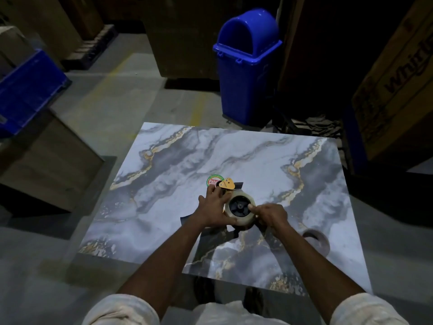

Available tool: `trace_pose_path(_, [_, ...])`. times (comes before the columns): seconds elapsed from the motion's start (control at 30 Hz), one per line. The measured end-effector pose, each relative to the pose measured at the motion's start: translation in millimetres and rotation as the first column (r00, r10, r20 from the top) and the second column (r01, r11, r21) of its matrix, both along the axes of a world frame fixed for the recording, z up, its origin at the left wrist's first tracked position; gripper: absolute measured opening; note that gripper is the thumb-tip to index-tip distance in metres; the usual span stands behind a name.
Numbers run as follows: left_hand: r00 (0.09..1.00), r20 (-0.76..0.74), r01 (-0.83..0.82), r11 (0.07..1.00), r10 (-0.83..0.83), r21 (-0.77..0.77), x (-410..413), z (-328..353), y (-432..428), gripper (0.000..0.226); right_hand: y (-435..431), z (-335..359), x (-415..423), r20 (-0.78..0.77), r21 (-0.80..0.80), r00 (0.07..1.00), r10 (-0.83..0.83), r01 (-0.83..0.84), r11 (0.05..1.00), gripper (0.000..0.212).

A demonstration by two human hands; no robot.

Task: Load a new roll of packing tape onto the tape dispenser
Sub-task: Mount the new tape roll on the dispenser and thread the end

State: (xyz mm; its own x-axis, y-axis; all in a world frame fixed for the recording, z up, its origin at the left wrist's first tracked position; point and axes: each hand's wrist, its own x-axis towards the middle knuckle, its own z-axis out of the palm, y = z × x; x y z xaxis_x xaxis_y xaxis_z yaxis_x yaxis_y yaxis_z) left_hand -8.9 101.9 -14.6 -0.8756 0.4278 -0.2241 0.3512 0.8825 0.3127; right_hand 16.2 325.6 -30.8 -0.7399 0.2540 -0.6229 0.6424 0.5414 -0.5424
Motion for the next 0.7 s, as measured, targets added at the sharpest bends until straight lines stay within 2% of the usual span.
trace_pose_path(0.03, [1.000,-0.009,0.000,1.000,0.000,-0.002,0,-1,0,0.097,-1,1,-1,-0.016,0.020,1.000,0.024,-0.023,1.000,0.055])
trace_pose_path(0.1, [0.999,-0.037,0.011,1.000,-0.010,0.008,3,1,-1,0.096,-1,6,-4,-0.013,-0.087,1.000,-0.003,0.002,0.996,0.037])
trace_pose_path(0.13, [0.999,-0.053,0.009,0.999,-0.007,0.046,6,1,-2,0.094,0,10,-6,-0.001,-0.131,1.000,-0.016,0.016,0.991,0.029])
trace_pose_path(0.2, [0.995,-0.082,-0.042,0.978,0.059,0.203,16,-1,-8,0.089,0,13,-7,0.016,-0.130,1.000,0.023,-0.021,0.991,0.028])
trace_pose_path(0.27, [0.978,-0.108,-0.135,0.935,0.179,0.329,29,-9,-19,0.092,-3,17,-9,-0.024,-0.051,0.997,0.073,-0.074,0.996,0.037])
trace_pose_path(0.33, [0.965,-0.094,-0.198,0.918,0.243,0.344,40,-14,-29,0.093,-5,18,-13,-0.095,0.094,0.974,0.207,-0.198,0.976,0.046])
trace_pose_path(0.43, [0.975,-0.062,-0.179,0.924,0.211,0.337,45,-18,-39,0.082,-7,26,-21,-0.073,0.266,0.915,0.396,-0.365,0.892,0.058])
trace_pose_path(0.53, [0.985,-0.052,-0.138,0.929,0.166,0.344,32,-20,-45,0.081,-12,32,-33,-0.008,0.377,0.835,0.550,-0.507,0.775,0.057])
trace_pose_path(0.63, [0.990,-0.034,-0.117,0.936,0.136,0.332,19,-18,-48,0.079,-11,31,-36,-0.001,0.355,0.838,0.545,-0.509,0.784,0.047])
trace_pose_path(0.7, [0.993,-0.014,-0.108,0.938,0.119,0.329,13,-17,-49,0.078,-17,23,-30,-0.093,0.320,0.899,0.428,-0.381,0.868,0.044])
